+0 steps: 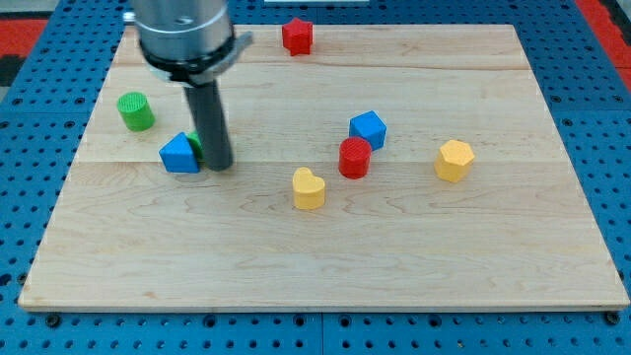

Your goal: Place the green star above the yellow hexagon

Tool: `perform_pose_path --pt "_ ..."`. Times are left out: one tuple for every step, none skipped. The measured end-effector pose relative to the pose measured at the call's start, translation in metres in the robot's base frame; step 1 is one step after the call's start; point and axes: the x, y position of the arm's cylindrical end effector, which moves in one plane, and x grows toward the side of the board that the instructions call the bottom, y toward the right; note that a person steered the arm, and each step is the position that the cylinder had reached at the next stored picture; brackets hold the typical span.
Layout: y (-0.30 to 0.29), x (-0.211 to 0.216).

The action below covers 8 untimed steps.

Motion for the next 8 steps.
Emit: perform_pose_path --pt "-0.008 -0.026" --pt "-0.021 -0.047" --pt "-0.063 -0.031" --pt "-0.101 -0.035" --pt "-0.076 -0.056" --pt "-0.062 -0.073" --pt "-0.072 -0.082" --pt "-0.036 -0.084"
